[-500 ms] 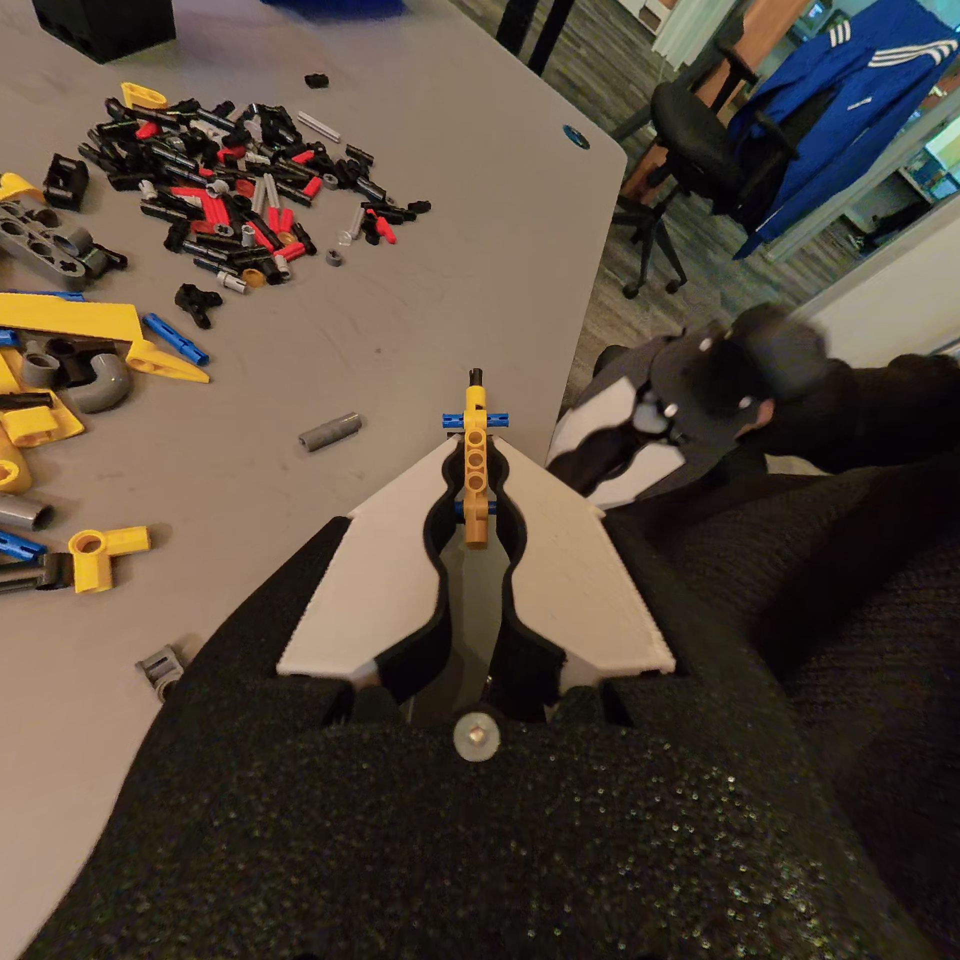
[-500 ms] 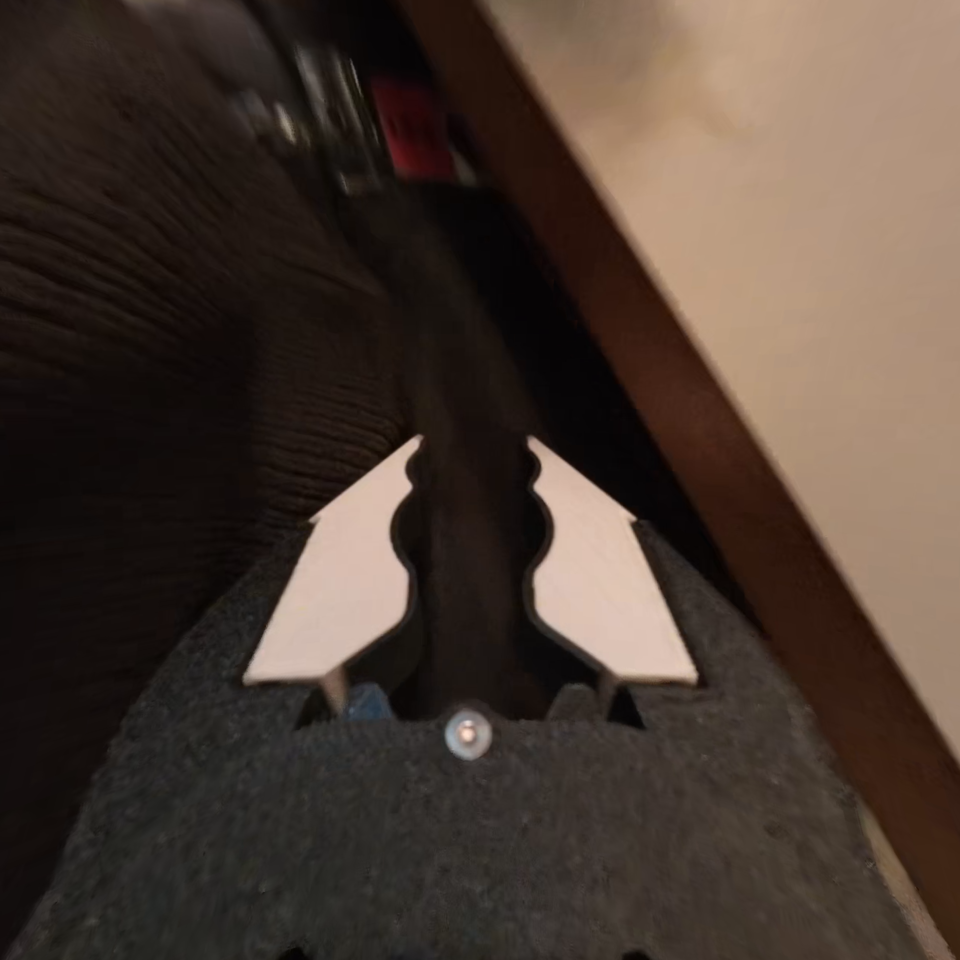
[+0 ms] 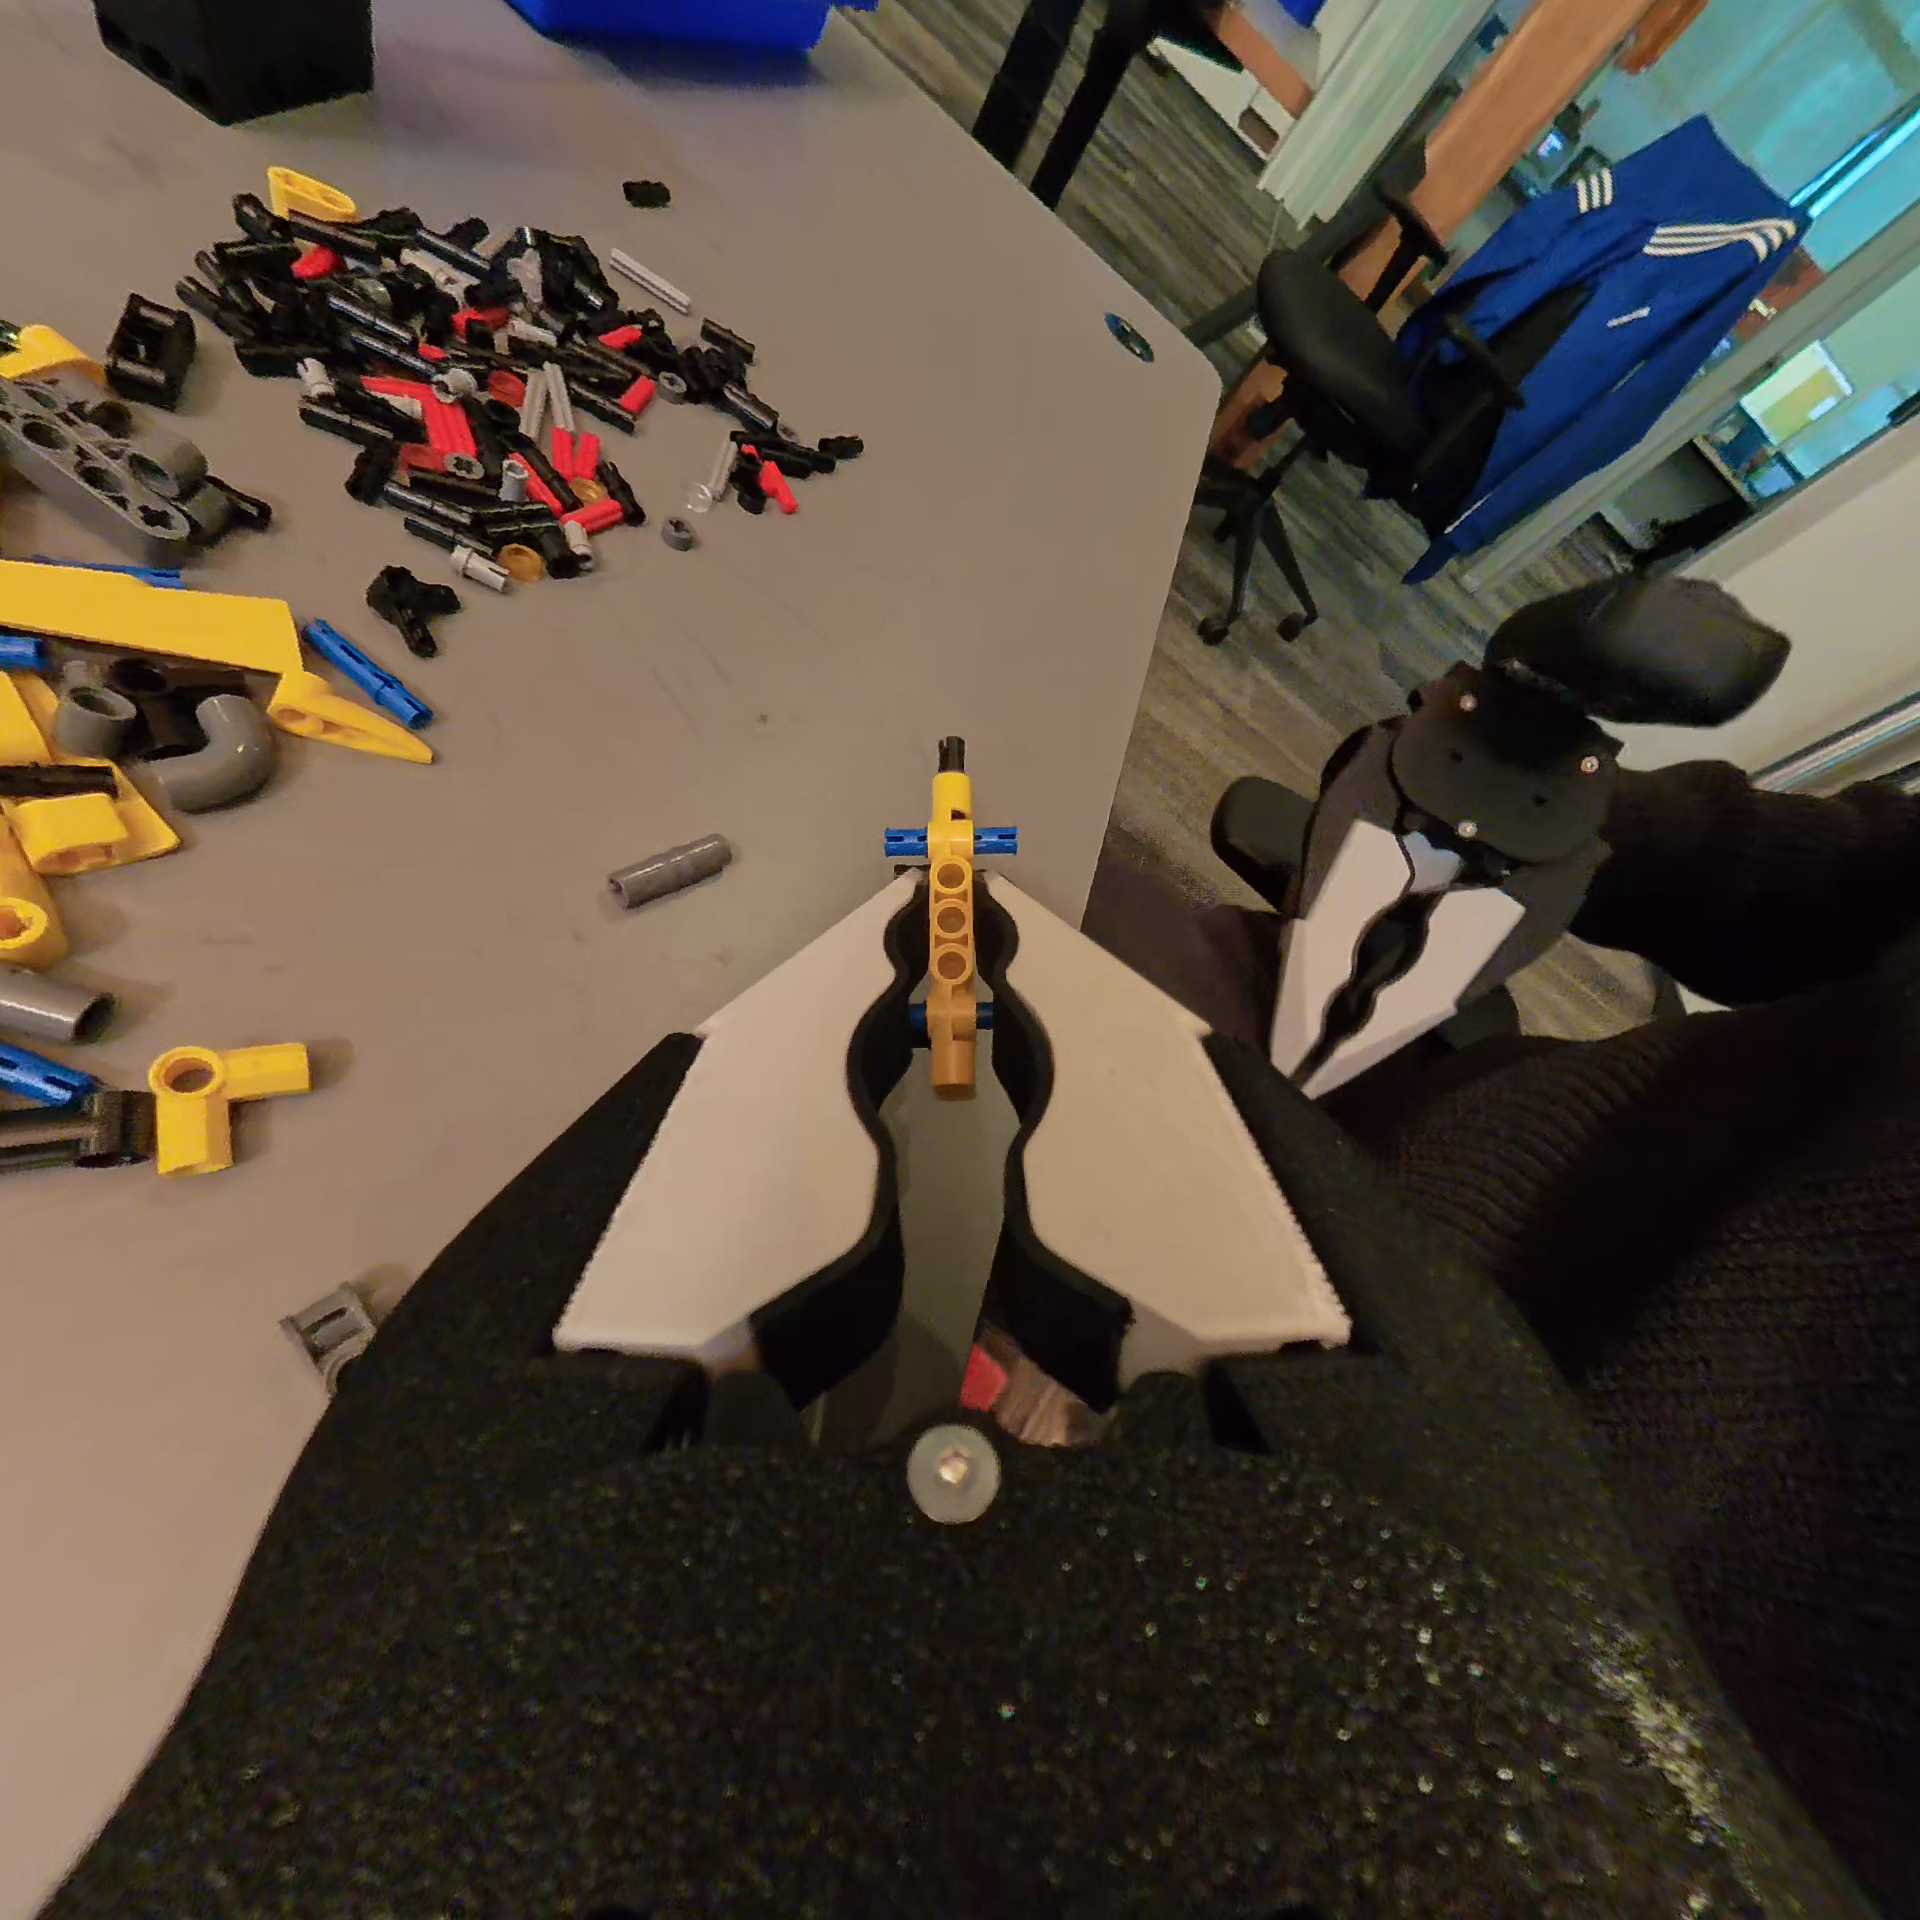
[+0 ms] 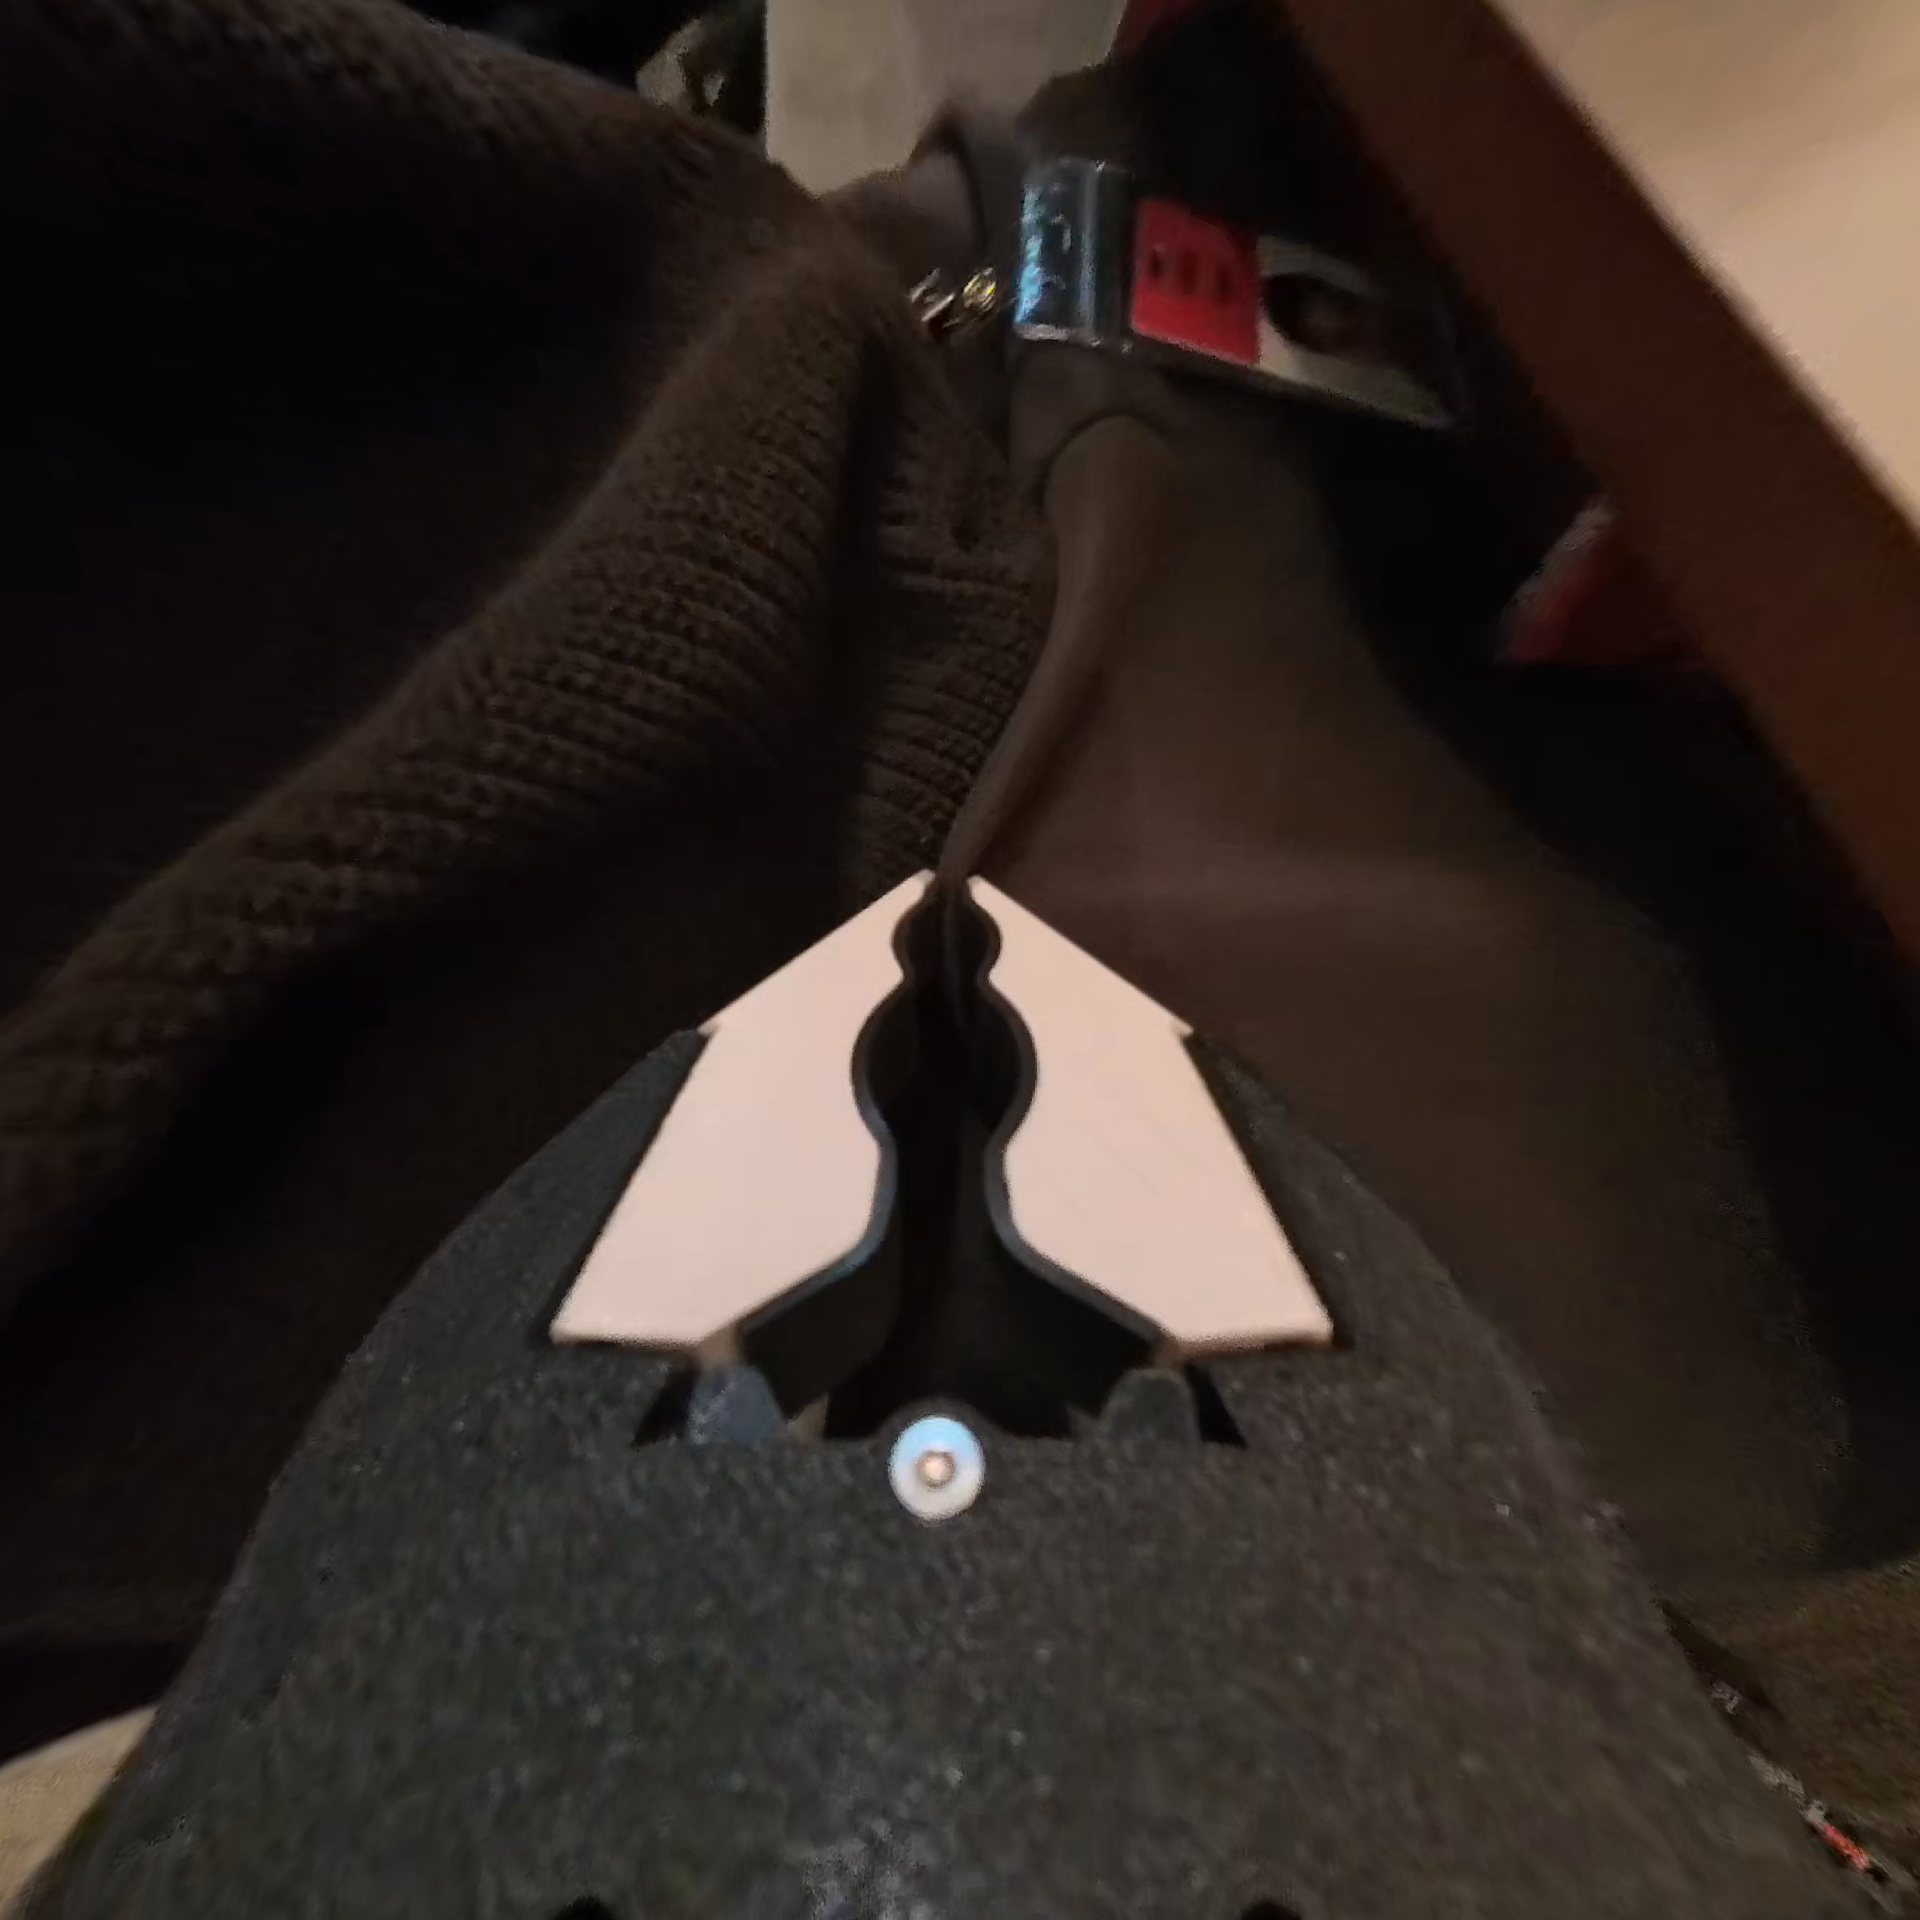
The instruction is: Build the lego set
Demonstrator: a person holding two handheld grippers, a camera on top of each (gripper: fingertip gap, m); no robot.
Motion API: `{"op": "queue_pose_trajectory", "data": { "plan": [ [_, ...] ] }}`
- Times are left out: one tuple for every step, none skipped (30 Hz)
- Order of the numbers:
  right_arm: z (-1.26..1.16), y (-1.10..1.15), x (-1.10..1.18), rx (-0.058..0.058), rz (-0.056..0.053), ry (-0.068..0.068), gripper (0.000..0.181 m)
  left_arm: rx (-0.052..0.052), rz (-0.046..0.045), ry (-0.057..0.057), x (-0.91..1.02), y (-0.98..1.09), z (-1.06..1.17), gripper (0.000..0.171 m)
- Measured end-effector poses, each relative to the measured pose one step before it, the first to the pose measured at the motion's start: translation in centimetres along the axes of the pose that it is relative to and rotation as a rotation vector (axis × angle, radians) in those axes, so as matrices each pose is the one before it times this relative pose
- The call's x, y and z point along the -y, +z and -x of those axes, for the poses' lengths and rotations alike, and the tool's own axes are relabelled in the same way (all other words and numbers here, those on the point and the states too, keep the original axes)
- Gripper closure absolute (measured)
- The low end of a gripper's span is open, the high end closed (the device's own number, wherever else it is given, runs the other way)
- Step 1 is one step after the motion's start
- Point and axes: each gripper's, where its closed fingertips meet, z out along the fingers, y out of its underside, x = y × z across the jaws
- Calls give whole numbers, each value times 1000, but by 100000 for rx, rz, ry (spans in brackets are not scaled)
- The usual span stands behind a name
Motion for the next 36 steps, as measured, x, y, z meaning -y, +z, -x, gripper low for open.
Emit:
{"op": "queue_pose_trajectory", "data": {
  "plan": [
    [631,-66,-305,1759,671,83,180,-158,49,-180,-1,-3,-5,165],
    [669,-53,-229,2018,-225,669,180,-25,175,94,-26,10,-17,165],
    [676,13,-234,2097,-592,1038,180,275,44,360,-20,21,2,165],
    [647,64,-263,1696,-719,943,181,244,102,519,-20,11,-13,165],
    [582,97,-305,1160,-507,675,180,124,138,518,-39,14,-38,165],
    [500,59,-392,557,-21,543,180,270,108,259,-16,20,12,165],
    [496,-14,-395,520,-4,801,180,170,89,93,-13,8,17,165],
    [598,-110,-369,1016,-96,1437,180,-67,36,-5,-5,-3,-10,165],
    [688,-210,-425,1349,166,1755,180,-52,-248,-82,31,-27,-2,165],
    [753,-273,-500,1488,509,1609,180,43,-533,-72,67,-37,10,165],
    [773,-313,-556,1469,763,1378,180,-71,-519,30,61,-53,-15,165],
    [794,-318,-588,1715,881,1178,180,69,-419,65,53,-40,-1,165],
    [804,-286,-576,2003,919,1121,180,607,-516,77,61,-39,70,165],
    [860,-211,-542,2560,910,1044,180,1063,-611,259,68,-19,103,165],
    [879,-136,-560,2923,1154,1061,180,1205,-628,579,61,-28,94,165],
    [766,-48,-570,2639,1542,923,180,1555,-833,763,62,-41,105,165],
    [678,56,-585,2430,1794,477,181,1950,-1137,953,95,-64,122,165],
    [648,146,-566,2498,1976,122,180,1594,-965,1057,68,-39,79,165],
    [574,172,-543,2415,2013,-76,181,1744,-463,812,46,12,136,165],
    [519,164,-487,2380,1840,-169,181,1686,277,-23,-33,68,233,165],
    [461,108,-472,2316,1855,-87,181,1113,455,-363,-53,88,180,165],
    [364,91,-470,1887,2069,-91,180,758,8,-368,18,33,134,165],
    [331,93,-471,1546,2219,-369,181,735,-658,-321,87,-29,123,165],
    [298,87,-472,1354,2304,-504,180,708,-1191,-289,159,-86,111,165],
    [280,103,-480,1257,2276,-402,180,732,-1669,-337,206,-129,119,165],
    [275,104,-456,1317,2047,-246,181,956,-1822,-358,230,-142,145,165],
    [252,130,-434,1195,1730,-136,181,420,-1380,-205,181,-110,66,165],
    [222,161,-399,1097,1372,-116,181,283,-727,-478,97,-67,82,165],
    [249,191,-372,1237,980,-57,181,903,-298,-751,49,0,183,165],
    [222,200,-344,1228,716,69,181,706,35,-378,0,26,131,165],
    [190,193,-324,1014,478,22,181,662,241,-78,-28,44,93,165],
    [148,160,-307,875,300,-14,181,944,315,-31,-48,54,123,165],
    [77,134,-288,507,310,-18,181,777,348,67,-46,53,94,165],
    [-7,118,-271,-119,351,-206,181,544,320,119,-47,48,60,165],
    [-77,37,-248,-633,384,-499,179,534,53,55,-8,31,66,165],
    [-220,-113,-156,-1291,363,-602,179,459,-233,18,23,-4,65,165]
  ]
}}
